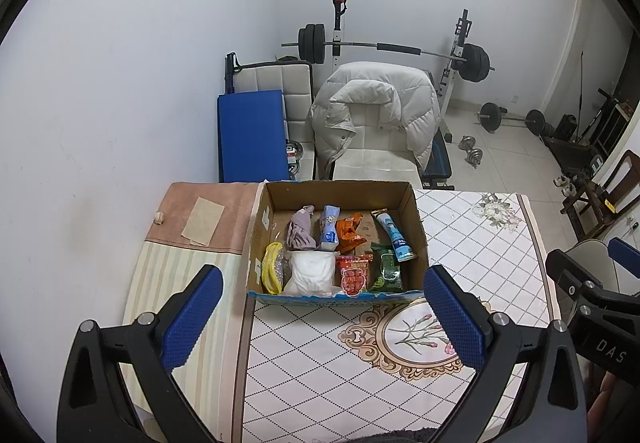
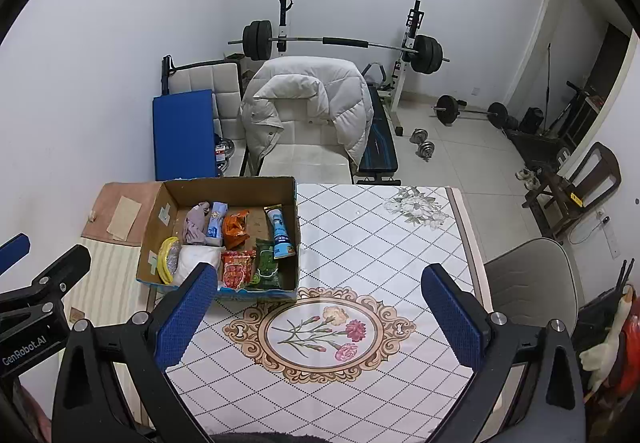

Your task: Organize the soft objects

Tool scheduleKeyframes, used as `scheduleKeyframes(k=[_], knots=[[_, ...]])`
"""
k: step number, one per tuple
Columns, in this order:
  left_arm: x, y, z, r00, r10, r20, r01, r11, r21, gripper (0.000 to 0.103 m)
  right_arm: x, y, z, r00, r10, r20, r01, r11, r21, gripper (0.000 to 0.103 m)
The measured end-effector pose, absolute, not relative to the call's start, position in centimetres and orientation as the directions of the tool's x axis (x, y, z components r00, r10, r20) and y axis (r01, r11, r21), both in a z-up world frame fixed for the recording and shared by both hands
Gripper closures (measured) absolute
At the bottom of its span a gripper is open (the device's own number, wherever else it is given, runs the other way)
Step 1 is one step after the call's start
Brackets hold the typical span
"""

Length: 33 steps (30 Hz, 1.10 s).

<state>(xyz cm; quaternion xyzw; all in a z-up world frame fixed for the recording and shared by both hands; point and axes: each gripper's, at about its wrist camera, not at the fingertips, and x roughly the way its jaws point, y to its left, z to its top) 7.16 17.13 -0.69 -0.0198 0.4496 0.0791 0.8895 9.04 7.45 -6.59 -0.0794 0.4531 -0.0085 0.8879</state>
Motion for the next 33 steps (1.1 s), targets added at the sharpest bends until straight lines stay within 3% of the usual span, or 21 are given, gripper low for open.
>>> scheduleKeyframes(k=[33], knots=[[6.65,17.85,-1.11,0.581,0.122,-0.804,-0.163,0.986,0.032,0.000,9.07,7.09,-5.86,0.589,-0.089,-0.803,-0.051,0.988,-0.147,0.000]])
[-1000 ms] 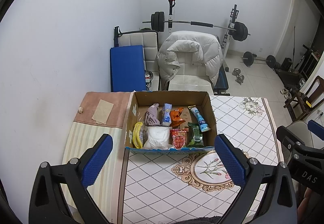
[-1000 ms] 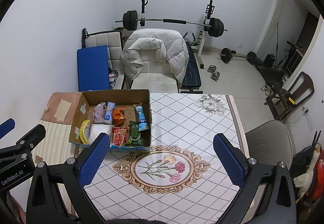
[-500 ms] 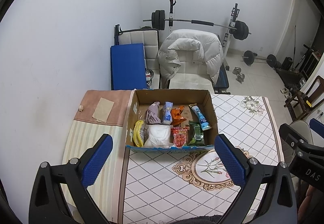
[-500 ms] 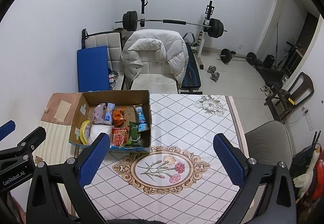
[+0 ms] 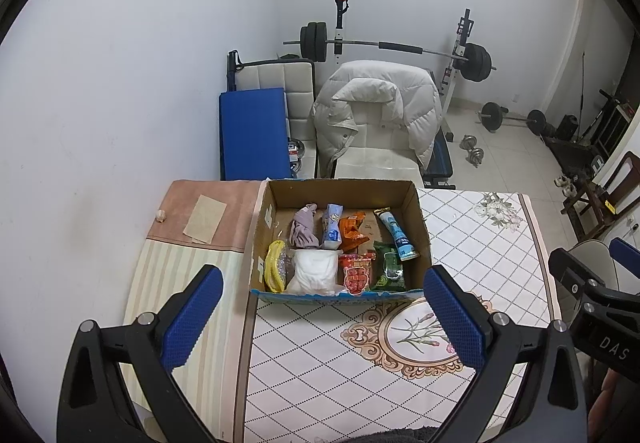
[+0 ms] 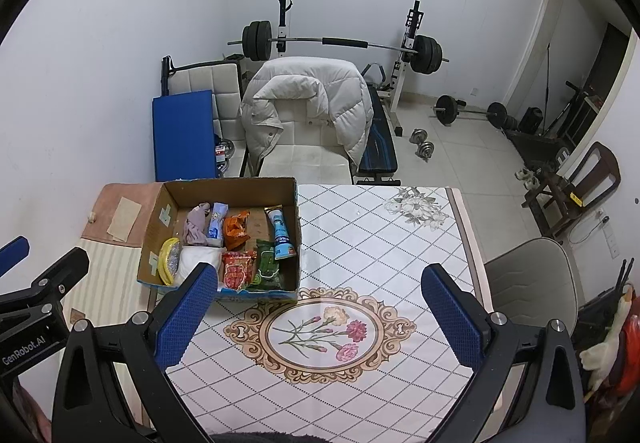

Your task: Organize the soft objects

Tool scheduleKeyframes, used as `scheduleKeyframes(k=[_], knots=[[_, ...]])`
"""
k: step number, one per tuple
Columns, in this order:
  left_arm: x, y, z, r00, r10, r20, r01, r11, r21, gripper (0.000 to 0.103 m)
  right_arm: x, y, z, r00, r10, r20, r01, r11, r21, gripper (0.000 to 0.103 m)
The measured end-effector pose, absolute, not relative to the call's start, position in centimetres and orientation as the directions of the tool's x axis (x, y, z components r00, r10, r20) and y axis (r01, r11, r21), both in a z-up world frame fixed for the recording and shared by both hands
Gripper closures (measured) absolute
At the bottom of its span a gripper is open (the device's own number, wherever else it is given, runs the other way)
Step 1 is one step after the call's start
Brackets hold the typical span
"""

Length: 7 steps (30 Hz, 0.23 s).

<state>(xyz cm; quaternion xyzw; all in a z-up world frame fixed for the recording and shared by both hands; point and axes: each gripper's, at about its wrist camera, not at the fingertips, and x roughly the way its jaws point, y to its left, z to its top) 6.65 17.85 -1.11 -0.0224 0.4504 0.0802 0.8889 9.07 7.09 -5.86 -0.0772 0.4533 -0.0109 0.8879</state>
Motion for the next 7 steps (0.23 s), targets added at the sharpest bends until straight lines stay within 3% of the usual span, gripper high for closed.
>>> scheduleKeyframes(k=[7], knots=[[6.54,17.99,-0.82,0.587,0.132,-0.799,-0.164,0.985,0.042,0.000,9.07,7.31,-5.81,0.585,-0.089,-0.806,-0.053,0.988,-0.147,0.000]])
